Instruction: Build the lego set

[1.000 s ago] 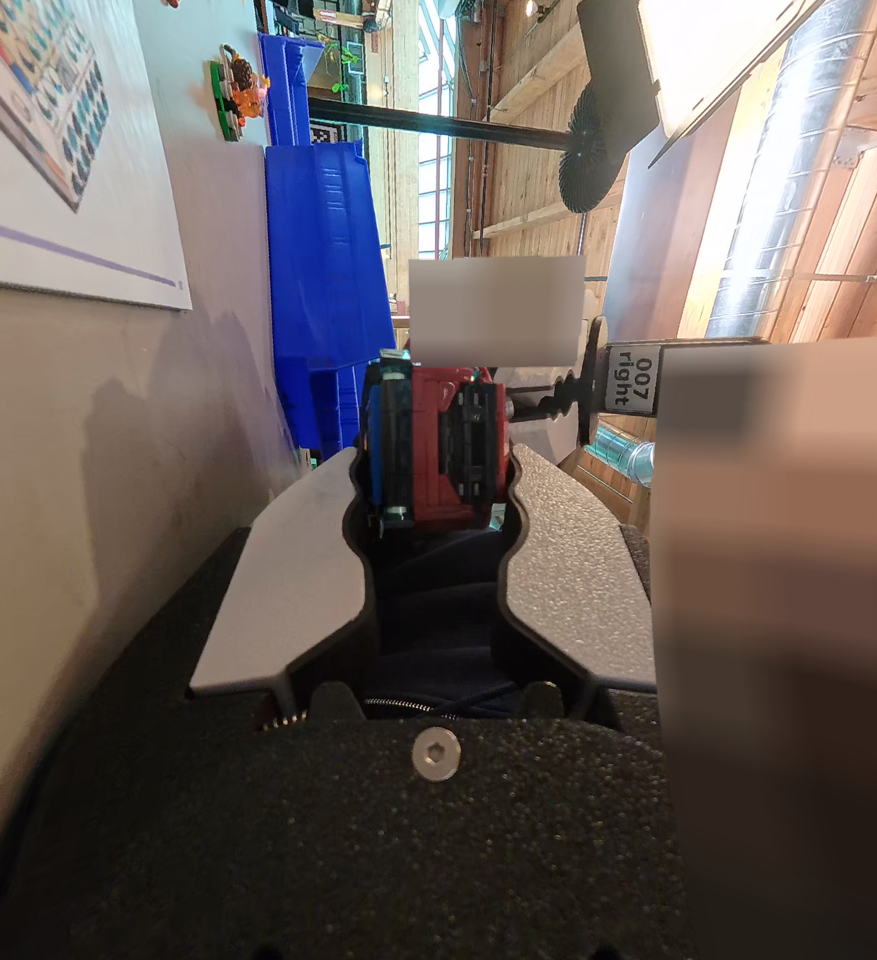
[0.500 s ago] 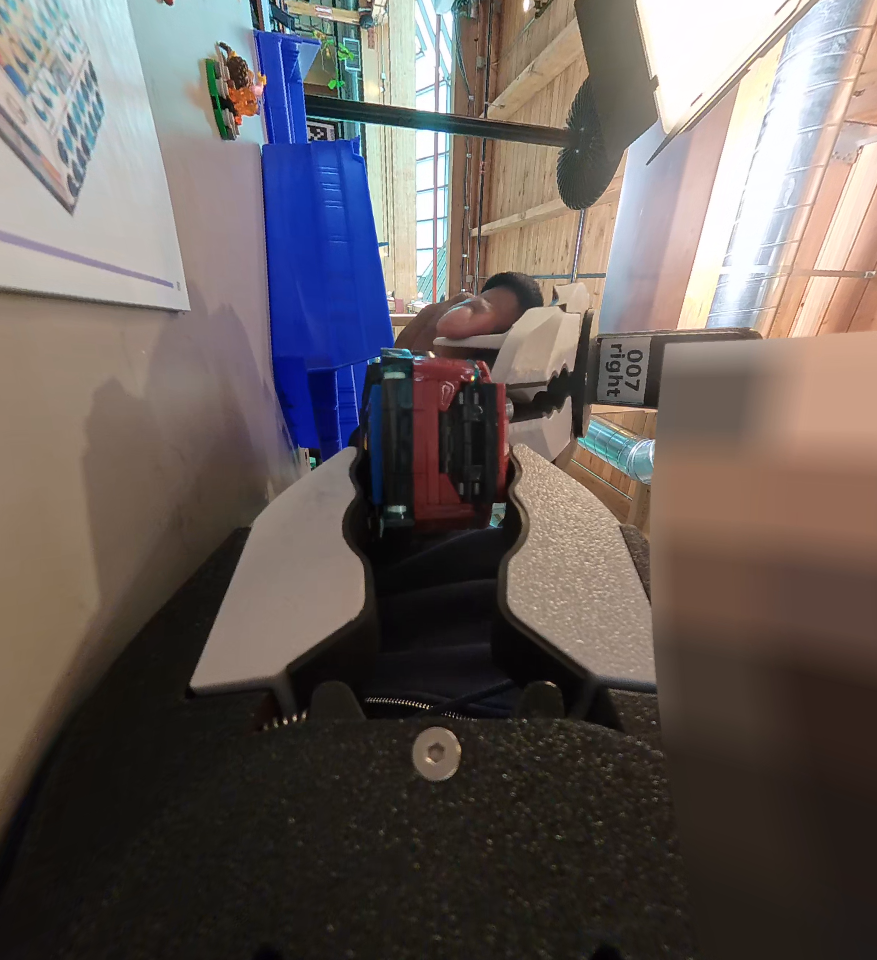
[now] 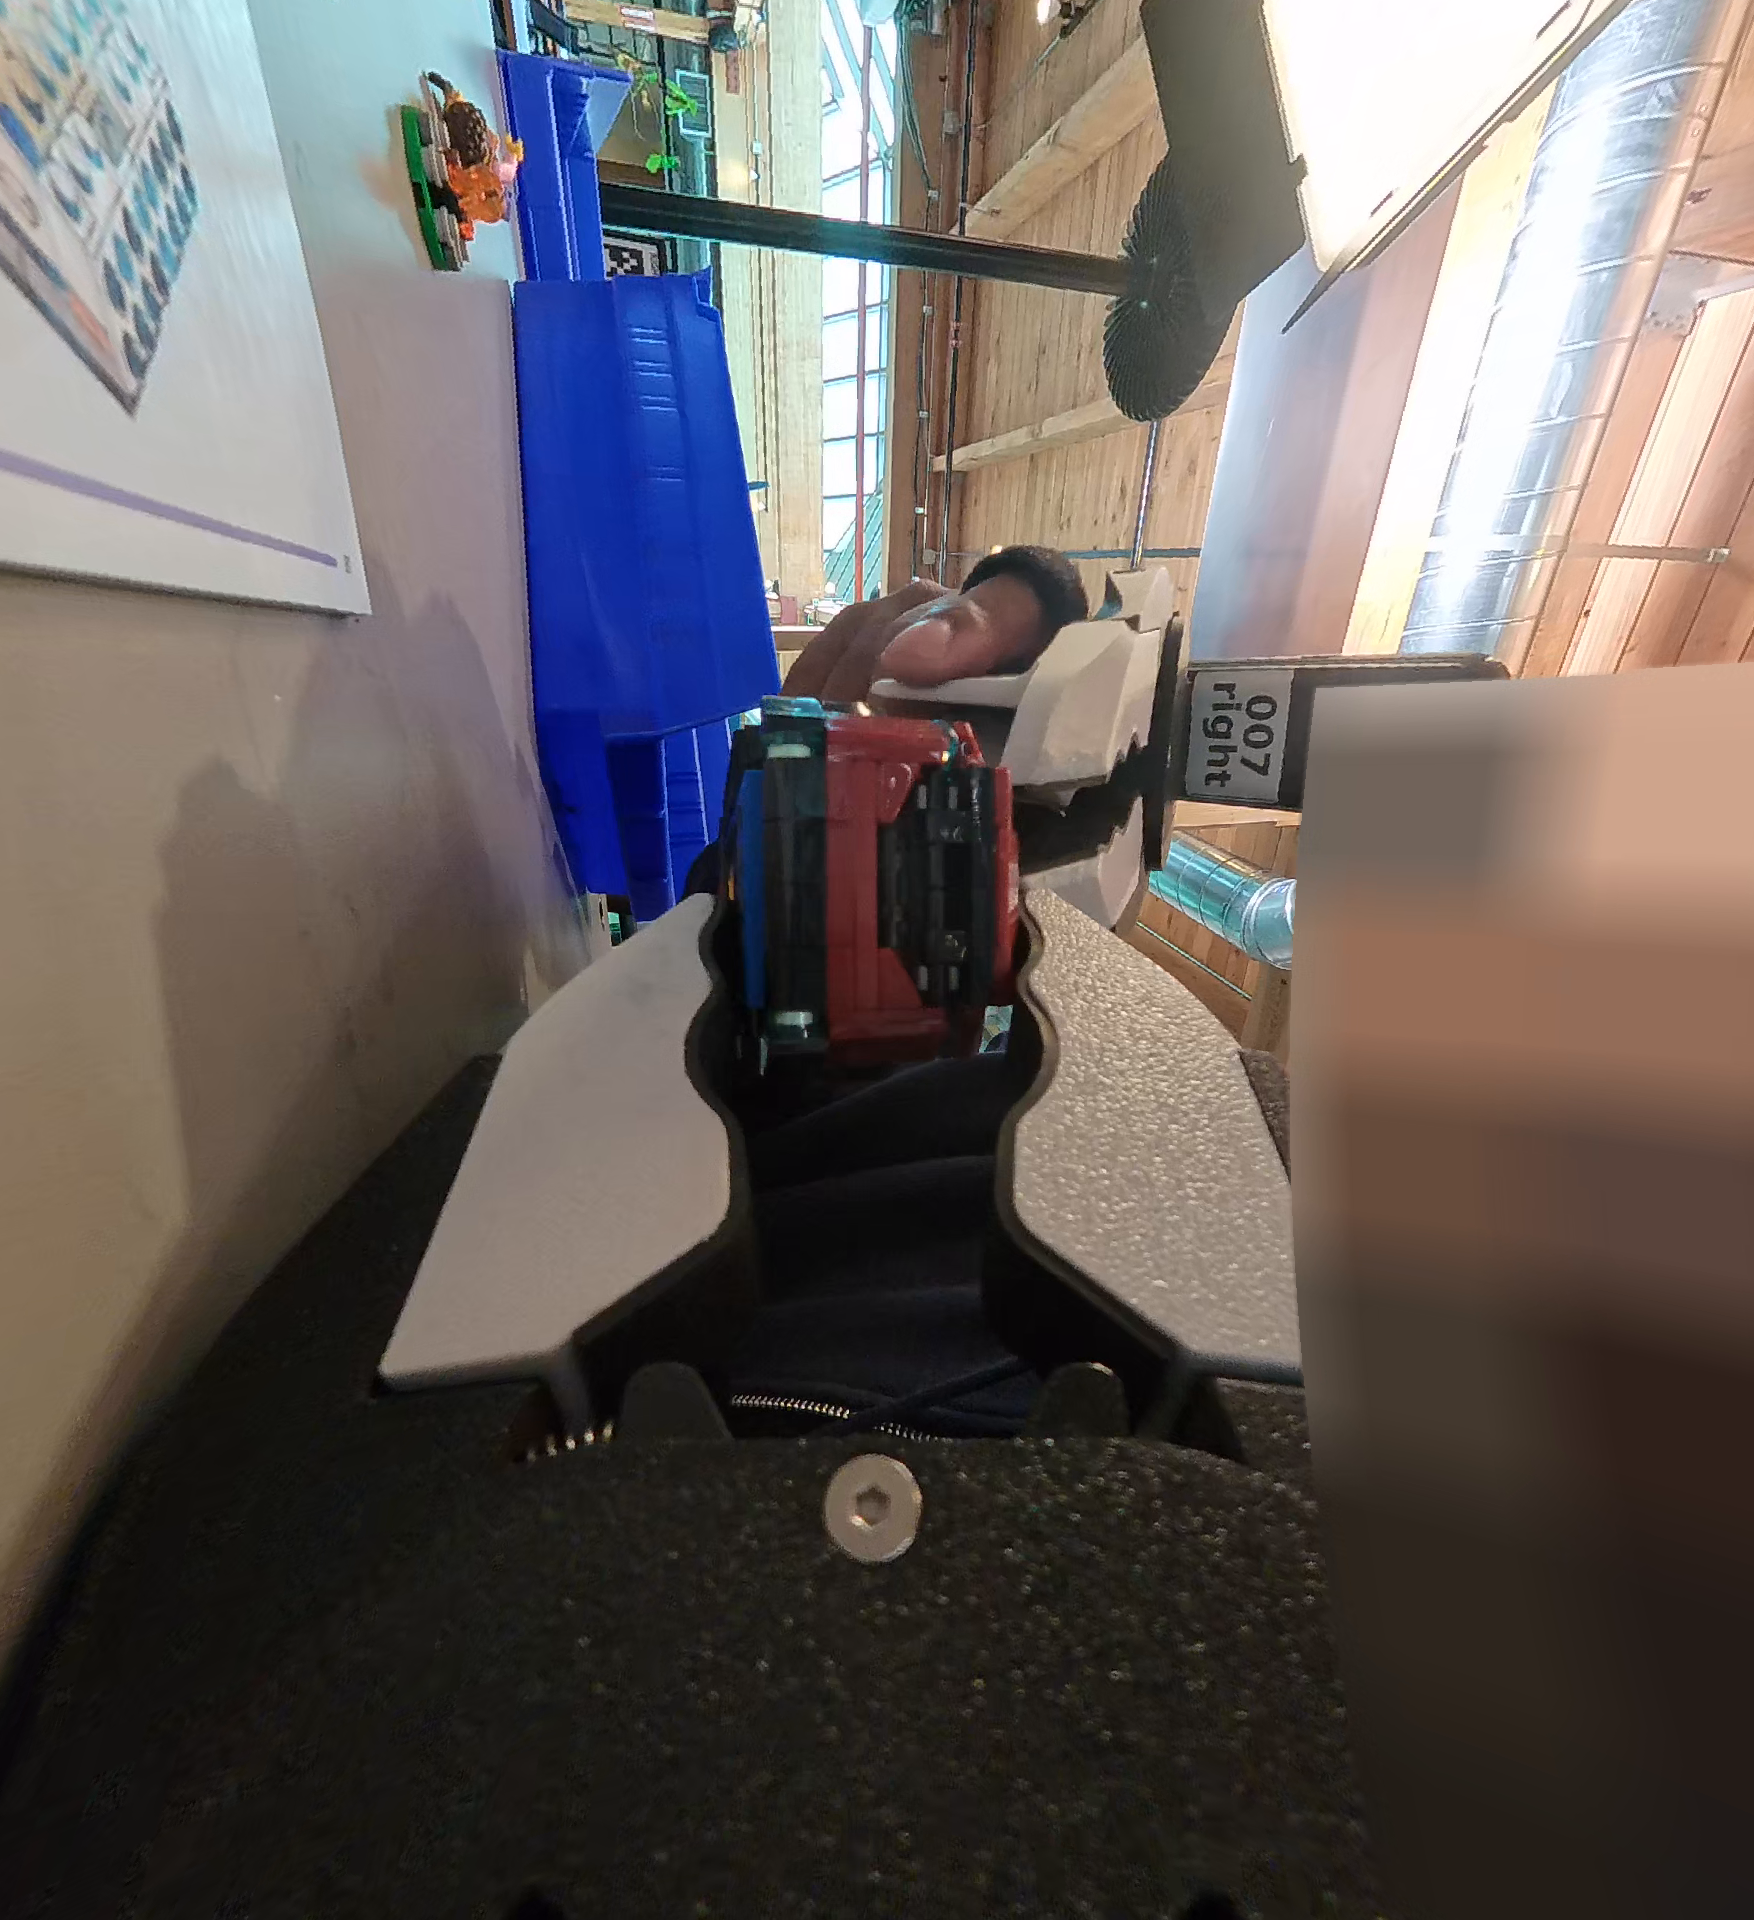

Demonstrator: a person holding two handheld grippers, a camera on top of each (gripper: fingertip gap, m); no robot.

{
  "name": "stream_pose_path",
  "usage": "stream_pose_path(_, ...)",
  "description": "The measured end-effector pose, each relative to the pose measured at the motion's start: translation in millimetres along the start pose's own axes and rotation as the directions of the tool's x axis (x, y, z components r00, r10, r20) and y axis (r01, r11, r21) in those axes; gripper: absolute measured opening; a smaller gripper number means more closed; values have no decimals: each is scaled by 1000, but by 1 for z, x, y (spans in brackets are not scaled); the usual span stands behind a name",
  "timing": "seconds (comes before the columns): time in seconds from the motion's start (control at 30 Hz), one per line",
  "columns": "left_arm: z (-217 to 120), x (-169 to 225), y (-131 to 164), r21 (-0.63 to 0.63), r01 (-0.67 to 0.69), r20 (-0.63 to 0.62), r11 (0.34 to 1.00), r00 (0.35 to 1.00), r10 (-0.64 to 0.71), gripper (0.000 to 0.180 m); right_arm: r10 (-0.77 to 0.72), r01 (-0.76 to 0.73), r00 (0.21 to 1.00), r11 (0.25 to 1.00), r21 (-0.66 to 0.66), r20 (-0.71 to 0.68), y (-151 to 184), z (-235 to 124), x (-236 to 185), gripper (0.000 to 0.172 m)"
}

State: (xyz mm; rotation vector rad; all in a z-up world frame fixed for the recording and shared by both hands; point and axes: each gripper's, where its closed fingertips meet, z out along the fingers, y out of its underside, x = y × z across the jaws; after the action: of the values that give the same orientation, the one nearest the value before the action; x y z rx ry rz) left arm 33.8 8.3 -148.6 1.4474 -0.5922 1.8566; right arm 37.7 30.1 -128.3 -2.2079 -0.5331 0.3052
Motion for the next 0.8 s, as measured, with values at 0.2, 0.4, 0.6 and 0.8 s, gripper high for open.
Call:
stream_pose_path(0.2,0,0,-1,3,-1,3,1000,1000,1,49,2,-2,1000,1000,4,-14,1,-1,3,13)
stream_pose_path(0.4,-3,-1,-5,23,-19,23,1000,1000,19,49,130,-106,974,985,135,-188,9,-22,31,14)
stream_pose_path(0.6,-3,-7,-5,17,-30,55,999,998,29,50,285,-188,894,939,287,-345,38,-45,47,11)
stream_pose_path(0.8,-3,-8,-4,5,-27,56,1000,998,26,49,0,26,975,993,115,-222,37,-29,7,9)
